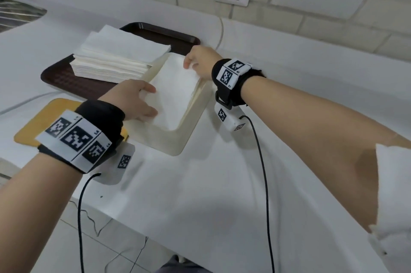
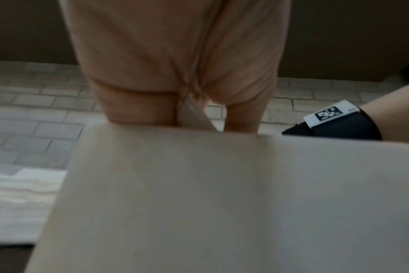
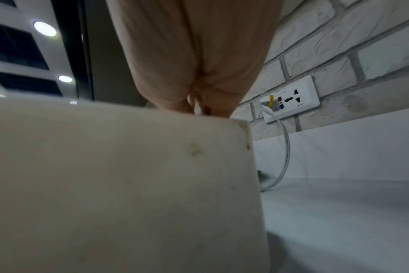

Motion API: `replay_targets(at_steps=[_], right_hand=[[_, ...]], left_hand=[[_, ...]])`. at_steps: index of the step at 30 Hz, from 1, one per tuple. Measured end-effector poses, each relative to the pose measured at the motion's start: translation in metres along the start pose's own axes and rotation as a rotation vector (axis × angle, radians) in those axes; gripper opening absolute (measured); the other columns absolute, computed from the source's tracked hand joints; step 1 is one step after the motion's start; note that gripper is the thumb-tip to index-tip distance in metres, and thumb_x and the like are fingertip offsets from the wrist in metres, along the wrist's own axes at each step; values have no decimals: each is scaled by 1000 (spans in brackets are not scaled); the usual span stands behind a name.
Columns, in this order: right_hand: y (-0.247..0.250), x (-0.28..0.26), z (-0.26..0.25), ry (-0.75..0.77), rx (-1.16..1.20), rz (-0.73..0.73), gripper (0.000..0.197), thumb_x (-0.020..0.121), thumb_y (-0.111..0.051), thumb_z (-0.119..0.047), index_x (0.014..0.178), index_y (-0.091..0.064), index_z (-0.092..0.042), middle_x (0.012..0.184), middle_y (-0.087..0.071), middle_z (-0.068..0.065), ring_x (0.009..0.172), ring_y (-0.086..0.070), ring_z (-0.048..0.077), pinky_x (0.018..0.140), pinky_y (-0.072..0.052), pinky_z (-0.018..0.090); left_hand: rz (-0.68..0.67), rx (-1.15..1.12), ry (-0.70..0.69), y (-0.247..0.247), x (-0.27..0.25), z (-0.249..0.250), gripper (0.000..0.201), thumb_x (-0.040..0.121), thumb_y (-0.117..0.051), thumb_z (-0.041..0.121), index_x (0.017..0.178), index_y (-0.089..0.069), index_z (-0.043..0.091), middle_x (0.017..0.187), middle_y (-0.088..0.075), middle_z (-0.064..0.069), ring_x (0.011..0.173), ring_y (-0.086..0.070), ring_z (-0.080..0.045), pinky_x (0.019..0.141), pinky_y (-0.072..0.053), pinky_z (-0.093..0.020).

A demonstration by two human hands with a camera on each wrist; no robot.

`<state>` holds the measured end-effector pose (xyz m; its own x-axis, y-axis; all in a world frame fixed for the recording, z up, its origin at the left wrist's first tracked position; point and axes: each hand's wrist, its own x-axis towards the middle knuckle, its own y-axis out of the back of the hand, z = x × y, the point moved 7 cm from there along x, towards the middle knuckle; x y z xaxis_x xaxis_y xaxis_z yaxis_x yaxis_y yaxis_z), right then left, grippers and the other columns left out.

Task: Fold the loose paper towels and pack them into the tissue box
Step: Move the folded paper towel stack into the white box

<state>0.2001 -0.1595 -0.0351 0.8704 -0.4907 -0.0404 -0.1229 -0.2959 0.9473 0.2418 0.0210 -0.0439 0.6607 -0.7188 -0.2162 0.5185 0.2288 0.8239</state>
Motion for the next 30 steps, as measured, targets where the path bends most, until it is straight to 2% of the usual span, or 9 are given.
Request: replay_targets(at_steps=[3, 5, 9, 11, 15, 18, 20, 23, 30], right_hand=[[-14, 0, 2, -9, -72, -70, 36, 88, -46, 1, 118, -59, -14, 131, -47, 9, 117, -50, 25, 94, -40, 26], [-19, -1, 1, 17, -148, -104, 35, 88, -48, -2, 120, -57, -12, 132, -42, 8, 120, -46, 25, 95, -40, 28], [-22, 1, -13, 98, -340, -87, 36, 85, -51, -9, 121, -53, -15, 138, -33, 7, 124, -35, 28, 104, -34, 37], [-26, -1, -21, 144, -351, -135, 40, 89, -50, -21, 129, -48, -20, 144, -28, 4, 128, -32, 29, 107, -31, 38], [-44, -7, -20, 160, -378, -357, 62, 92, -45, -47, 146, -21, -30, 153, -22, 7, 138, -27, 26, 112, -26, 40], [-49, -3, -19, 138, -411, -409, 66, 90, -46, -51, 146, -19, -31, 154, -23, 3, 140, -25, 23, 113, -21, 37], [-44, -2, -24, 136, -407, -418, 68, 88, -50, -53, 146, -21, -32, 154, -24, -1, 139, -28, 21, 111, -22, 34], [-36, -7, -31, 139, -417, -395, 66, 89, -52, -47, 146, -25, -27, 152, -28, 0, 136, -33, 22, 107, -27, 32], [-52, -13, -36, 47, -343, -431, 59, 86, -54, -26, 141, -31, -21, 143, -40, 9, 125, -43, 30, 103, -38, 42]], left_hand=[[-37, 109, 19, -4, 3, 2, 56, 78, -72, 14, 129, -49, 20, 133, -46, -6, 100, -45, -18, 84, -36, -26], [-71, 239, 18, -9, 2, 8, 58, 79, -71, 16, 132, -47, 17, 133, -45, -8, 112, -45, -23, 85, -38, -28], [-19, 617, -158, -22, -5, 34, 52, 84, -58, 24, 134, -45, 24, 140, -34, -5, 129, -27, -29, 104, -33, -38], [-51, 691, -222, -31, -5, 41, 47, 87, -49, 29, 134, -44, 29, 137, -40, -2, 127, -33, -26, 108, -27, -36], [-175, 643, -119, -41, -3, 36, 49, 93, -38, 41, 140, -32, 30, 130, -50, -5, 118, -48, -23, 98, -33, -32], [-203, 655, -102, -41, -4, 36, 51, 94, -40, 41, 143, -29, 30, 127, -55, -5, 114, -52, -23, 90, -34, -28], [-249, 652, -93, -38, -8, 36, 53, 95, -40, 43, 145, -27, 30, 134, -51, -4, 120, -48, -22, 93, -33, -27], [-333, 676, -104, -35, -18, 38, 55, 94, -43, 45, 145, -26, 32, 141, -43, 0, 127, -41, -22, 98, -32, -27], [-360, 739, -139, -41, -19, 43, 45, 94, -47, 33, 138, -42, 22, 128, -51, -3, 115, -48, -21, 75, -33, -22]])
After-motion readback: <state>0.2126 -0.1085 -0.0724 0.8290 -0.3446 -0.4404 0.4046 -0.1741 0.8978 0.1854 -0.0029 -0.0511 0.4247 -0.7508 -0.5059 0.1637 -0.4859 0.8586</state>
